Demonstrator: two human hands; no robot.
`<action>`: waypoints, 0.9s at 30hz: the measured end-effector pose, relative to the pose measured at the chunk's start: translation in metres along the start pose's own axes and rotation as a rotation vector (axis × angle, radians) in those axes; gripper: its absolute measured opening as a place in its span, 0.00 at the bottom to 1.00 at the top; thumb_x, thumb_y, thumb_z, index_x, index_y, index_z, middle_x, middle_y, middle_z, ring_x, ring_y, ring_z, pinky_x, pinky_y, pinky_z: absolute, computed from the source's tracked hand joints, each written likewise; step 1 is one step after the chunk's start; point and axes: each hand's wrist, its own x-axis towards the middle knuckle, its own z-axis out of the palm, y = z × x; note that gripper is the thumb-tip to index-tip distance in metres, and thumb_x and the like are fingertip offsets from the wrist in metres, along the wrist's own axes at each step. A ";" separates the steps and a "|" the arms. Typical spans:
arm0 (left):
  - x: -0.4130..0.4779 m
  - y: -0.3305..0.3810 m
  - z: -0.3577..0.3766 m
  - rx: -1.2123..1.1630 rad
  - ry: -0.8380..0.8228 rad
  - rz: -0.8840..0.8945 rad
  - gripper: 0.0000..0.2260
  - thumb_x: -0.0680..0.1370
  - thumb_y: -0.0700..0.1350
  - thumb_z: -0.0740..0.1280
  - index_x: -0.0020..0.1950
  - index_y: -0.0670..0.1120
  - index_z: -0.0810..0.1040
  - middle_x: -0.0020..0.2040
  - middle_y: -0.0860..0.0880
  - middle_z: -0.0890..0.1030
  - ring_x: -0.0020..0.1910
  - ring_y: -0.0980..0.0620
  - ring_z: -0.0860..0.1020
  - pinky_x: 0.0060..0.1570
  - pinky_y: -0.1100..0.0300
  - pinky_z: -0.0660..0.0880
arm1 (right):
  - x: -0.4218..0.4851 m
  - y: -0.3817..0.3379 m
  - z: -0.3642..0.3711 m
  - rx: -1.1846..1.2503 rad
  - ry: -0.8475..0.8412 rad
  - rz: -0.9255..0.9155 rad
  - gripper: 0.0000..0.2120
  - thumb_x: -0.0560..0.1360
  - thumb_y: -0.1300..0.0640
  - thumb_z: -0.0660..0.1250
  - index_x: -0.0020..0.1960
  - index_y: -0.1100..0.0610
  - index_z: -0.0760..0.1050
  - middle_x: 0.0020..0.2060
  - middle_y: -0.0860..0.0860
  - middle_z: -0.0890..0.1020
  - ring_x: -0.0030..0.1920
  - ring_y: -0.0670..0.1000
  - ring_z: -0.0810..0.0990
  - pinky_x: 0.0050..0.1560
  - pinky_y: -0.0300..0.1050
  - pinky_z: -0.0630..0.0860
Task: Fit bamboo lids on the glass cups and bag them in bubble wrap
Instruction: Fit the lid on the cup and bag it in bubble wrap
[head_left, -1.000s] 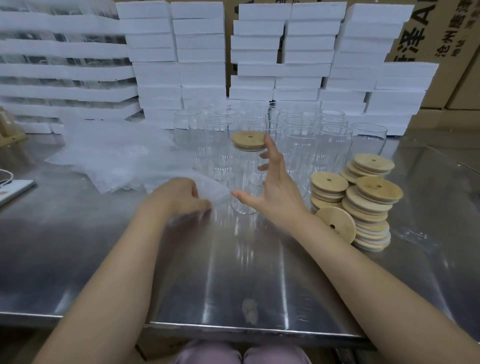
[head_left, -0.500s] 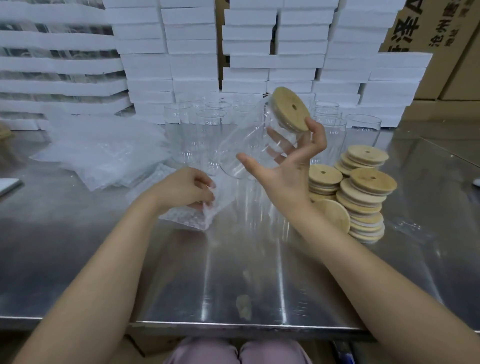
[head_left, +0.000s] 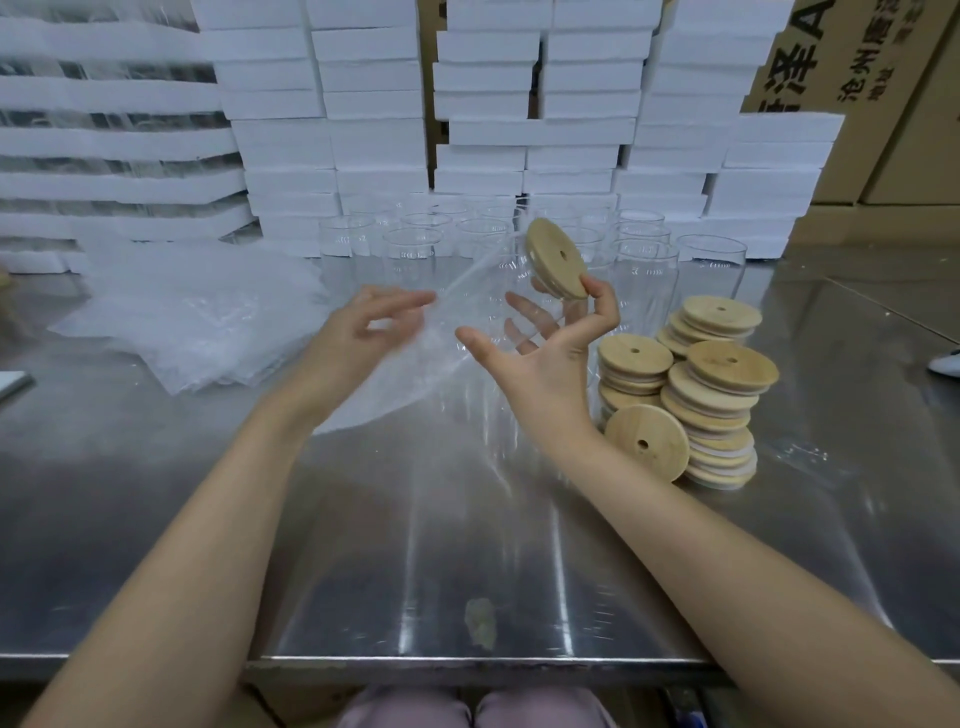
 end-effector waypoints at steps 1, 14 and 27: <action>-0.003 -0.002 0.001 0.167 -0.076 0.041 0.24 0.71 0.59 0.72 0.65 0.69 0.70 0.62 0.65 0.68 0.60 0.68 0.69 0.56 0.76 0.66 | 0.000 -0.001 0.000 0.012 0.018 -0.015 0.42 0.64 0.65 0.80 0.59 0.45 0.52 0.69 0.59 0.59 0.63 0.50 0.76 0.65 0.53 0.74; -0.005 0.005 0.058 0.414 0.347 0.680 0.47 0.70 0.56 0.72 0.75 0.63 0.39 0.71 0.41 0.68 0.69 0.42 0.70 0.63 0.51 0.70 | -0.025 -0.003 0.015 -0.017 -0.047 -0.047 0.31 0.64 0.58 0.74 0.55 0.51 0.55 0.60 0.59 0.66 0.59 0.51 0.74 0.58 0.36 0.72; 0.004 -0.014 0.019 0.750 0.381 0.569 0.50 0.57 0.49 0.83 0.74 0.46 0.60 0.66 0.42 0.73 0.63 0.45 0.70 0.61 0.48 0.69 | -0.009 -0.007 0.002 0.053 0.029 -0.062 0.30 0.60 0.45 0.73 0.48 0.50 0.55 0.51 0.45 0.65 0.55 0.42 0.72 0.58 0.35 0.69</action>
